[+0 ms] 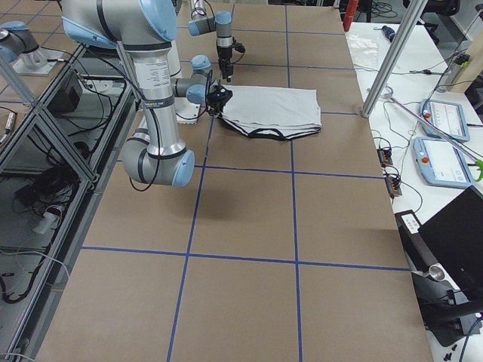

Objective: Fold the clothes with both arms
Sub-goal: 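Move the left gripper to the other near corner and grasp it, then lift the near edge with both grippers and fold it away from the robot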

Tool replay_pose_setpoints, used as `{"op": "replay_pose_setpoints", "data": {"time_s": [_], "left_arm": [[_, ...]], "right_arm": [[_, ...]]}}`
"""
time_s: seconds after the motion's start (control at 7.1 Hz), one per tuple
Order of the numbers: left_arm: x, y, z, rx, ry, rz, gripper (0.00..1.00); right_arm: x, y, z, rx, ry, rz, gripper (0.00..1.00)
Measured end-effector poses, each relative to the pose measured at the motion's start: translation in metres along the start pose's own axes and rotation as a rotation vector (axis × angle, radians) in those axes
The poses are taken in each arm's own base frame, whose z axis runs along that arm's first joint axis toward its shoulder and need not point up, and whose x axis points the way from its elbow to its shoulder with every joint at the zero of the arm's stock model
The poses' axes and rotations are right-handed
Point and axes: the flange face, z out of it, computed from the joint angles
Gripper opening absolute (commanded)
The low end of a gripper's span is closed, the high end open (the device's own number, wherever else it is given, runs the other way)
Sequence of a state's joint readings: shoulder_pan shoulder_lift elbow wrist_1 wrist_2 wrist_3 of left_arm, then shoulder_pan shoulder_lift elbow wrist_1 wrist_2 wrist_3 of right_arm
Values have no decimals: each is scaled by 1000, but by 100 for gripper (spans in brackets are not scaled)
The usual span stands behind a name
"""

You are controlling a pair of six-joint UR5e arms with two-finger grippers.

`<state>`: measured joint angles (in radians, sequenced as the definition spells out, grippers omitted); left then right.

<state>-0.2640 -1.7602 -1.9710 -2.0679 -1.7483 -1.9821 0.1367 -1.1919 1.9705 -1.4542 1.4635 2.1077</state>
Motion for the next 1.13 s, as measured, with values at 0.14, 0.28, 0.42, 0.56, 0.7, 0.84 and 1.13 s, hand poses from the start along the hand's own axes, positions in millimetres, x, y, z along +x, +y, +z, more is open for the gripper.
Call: {"op": "replay_pose_setpoints", "data": {"time_s": [0.14, 0.28, 0.42, 0.56, 0.7, 0.84, 1.13], "left_arm": [[-3, 2, 5, -2, -11, 1, 64], [-5, 5, 10, -6, -20, 4, 64], [-7, 10, 15, -13, -27, 8, 63], [-8, 14, 18, -18, -32, 12, 61], [-9, 17, 19, -22, -35, 14, 60], [-9, 18, 20, -24, -37, 15, 59], [-10, 18, 24, -23, -41, 17, 57]], "right_arm": [[0, 0, 0, 0, 0, 0, 0], [0, 1, 0, -1, 0, 0, 0], [0, 1, 0, -1, 0, -1, 0], [0, 1, 0, -1, 0, -1, 0], [0, 1, 0, -1, 1, -1, 0], [0, 1, 0, -1, 1, -1, 0], [0, 1, 0, -1, 1, -1, 0]]}}
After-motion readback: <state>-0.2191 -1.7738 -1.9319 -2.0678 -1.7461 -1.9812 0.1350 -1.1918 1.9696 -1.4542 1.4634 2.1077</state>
